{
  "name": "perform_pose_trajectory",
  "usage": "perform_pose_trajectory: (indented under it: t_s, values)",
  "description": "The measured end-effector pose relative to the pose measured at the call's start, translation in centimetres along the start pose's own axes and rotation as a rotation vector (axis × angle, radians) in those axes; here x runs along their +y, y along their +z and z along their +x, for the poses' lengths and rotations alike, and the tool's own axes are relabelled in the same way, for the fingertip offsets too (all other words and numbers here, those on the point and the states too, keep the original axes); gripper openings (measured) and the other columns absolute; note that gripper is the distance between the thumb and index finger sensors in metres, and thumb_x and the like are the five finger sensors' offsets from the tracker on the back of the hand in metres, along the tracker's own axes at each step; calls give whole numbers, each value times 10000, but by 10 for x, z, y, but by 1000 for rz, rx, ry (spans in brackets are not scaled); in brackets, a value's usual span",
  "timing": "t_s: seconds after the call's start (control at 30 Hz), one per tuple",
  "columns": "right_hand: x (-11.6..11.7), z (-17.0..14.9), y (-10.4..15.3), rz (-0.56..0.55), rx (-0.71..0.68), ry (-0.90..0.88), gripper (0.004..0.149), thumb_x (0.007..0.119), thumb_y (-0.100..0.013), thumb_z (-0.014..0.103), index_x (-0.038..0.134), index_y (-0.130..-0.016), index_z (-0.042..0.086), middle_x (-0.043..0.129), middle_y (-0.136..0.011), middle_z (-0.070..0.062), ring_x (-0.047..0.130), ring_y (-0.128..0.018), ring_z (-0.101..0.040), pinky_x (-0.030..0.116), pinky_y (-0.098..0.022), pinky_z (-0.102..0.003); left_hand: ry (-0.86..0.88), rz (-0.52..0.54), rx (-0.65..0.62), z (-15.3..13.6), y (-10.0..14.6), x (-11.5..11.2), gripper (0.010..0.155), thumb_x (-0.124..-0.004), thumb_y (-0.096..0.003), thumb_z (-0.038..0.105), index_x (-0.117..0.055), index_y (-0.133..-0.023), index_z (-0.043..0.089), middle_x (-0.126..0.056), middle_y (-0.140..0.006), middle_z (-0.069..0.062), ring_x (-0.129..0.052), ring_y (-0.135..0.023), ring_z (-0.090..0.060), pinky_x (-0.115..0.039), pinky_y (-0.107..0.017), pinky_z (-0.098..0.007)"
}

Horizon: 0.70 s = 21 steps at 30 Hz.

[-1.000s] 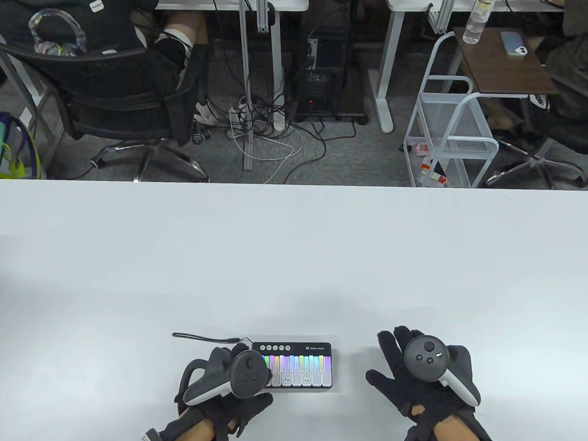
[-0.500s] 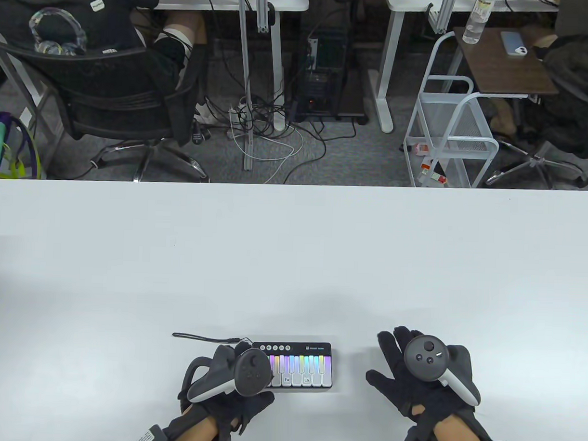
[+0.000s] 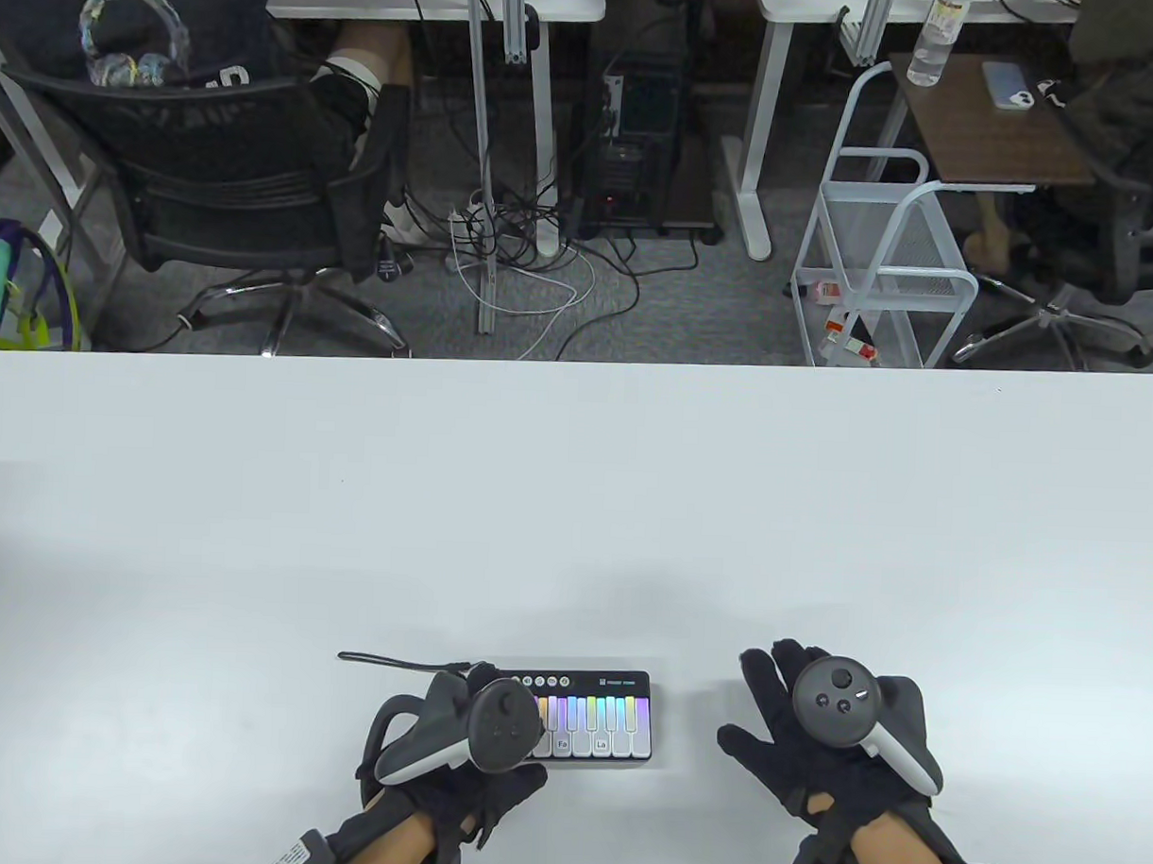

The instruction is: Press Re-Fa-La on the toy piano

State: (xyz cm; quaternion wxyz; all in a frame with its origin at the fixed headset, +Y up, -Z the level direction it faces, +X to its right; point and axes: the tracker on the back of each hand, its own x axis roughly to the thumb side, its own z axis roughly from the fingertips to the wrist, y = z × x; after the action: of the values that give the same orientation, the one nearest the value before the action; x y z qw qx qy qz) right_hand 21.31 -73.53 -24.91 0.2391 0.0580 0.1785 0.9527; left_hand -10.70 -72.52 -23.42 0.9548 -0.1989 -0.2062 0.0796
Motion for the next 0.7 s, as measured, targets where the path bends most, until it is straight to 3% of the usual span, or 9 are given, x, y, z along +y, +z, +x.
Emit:
perform_pose_trajectory:
  t_s: [0.7]
  values:
    - [-1,0,1,-3,-5,-3,818,701,-418,570,312,-1050,225,120,-1118,-132,88,-1030,-486,173,-692,-684,-9,-26,-37,20,-12,-11,620,-758,-462,543,-714,-997,232,-509,-1128,-68,-420,-1090,-394,-384,-760,-616]
